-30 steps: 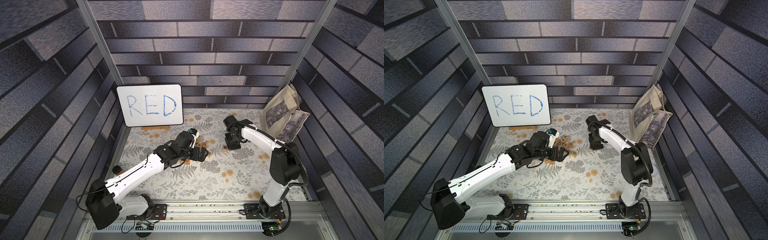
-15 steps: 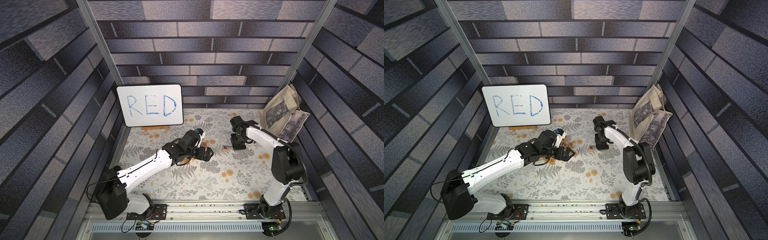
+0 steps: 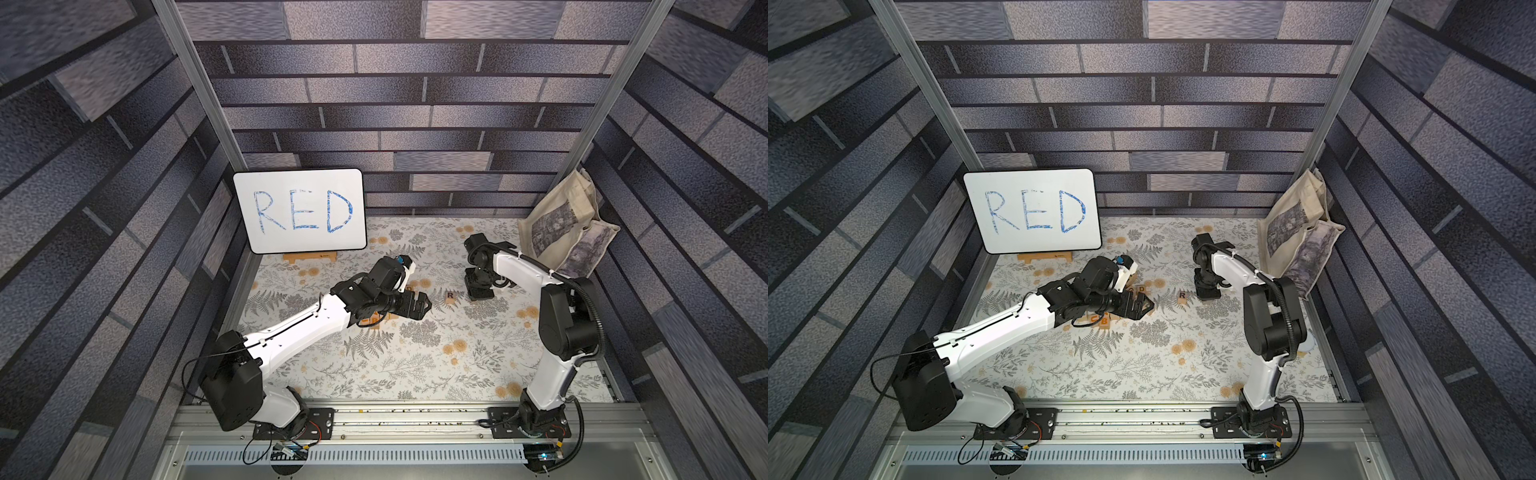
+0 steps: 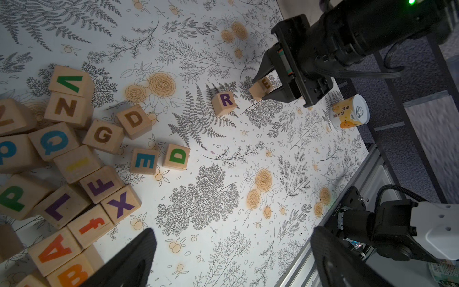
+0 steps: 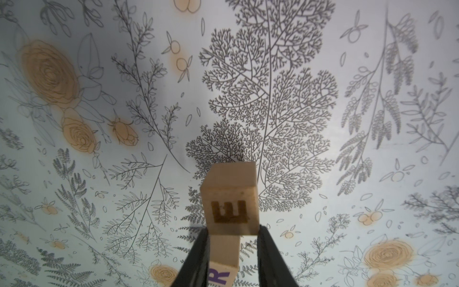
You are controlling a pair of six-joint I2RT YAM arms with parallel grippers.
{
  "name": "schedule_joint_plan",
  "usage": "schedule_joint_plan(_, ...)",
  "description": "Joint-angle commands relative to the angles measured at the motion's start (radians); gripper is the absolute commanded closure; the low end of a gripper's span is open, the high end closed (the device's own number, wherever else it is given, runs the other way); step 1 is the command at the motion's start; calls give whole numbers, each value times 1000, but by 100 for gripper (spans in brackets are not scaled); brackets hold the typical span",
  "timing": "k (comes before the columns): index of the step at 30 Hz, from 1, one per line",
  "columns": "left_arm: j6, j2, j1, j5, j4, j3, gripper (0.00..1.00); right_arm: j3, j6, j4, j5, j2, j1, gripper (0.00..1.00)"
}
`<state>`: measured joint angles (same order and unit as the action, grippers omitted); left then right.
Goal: Assemble the uppercase word "red" with letter blocks
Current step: Place the letter block at the center of the board.
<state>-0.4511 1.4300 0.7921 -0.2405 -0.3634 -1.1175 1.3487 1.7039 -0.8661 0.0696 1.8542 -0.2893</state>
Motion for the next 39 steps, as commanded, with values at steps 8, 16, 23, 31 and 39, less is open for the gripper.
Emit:
schedule_joint_plan(8, 25, 16, -12, -31, -17, -34, 0, -19, 15, -4, 15, 23, 6, 73)
schedule_joint_plan(16, 19, 15, -13, -37, -16, -32, 0, -5, 5, -10, 2, 8, 6, 48)
schedule_joint_plan(23, 2, 15, -5, -36, 1, -32, 0, -14, -52, -22, -7, -41, 5, 13)
schedule_joint_plan(31, -27, 20, 9, -14, 4, -44, 0, 1, -346, -82, -47, -65, 6, 4)
schedule_joint_plan(39, -45, 20, 20, -10, -2, -50, 0, -18, -643, -116, -34, -92, 7, 1)
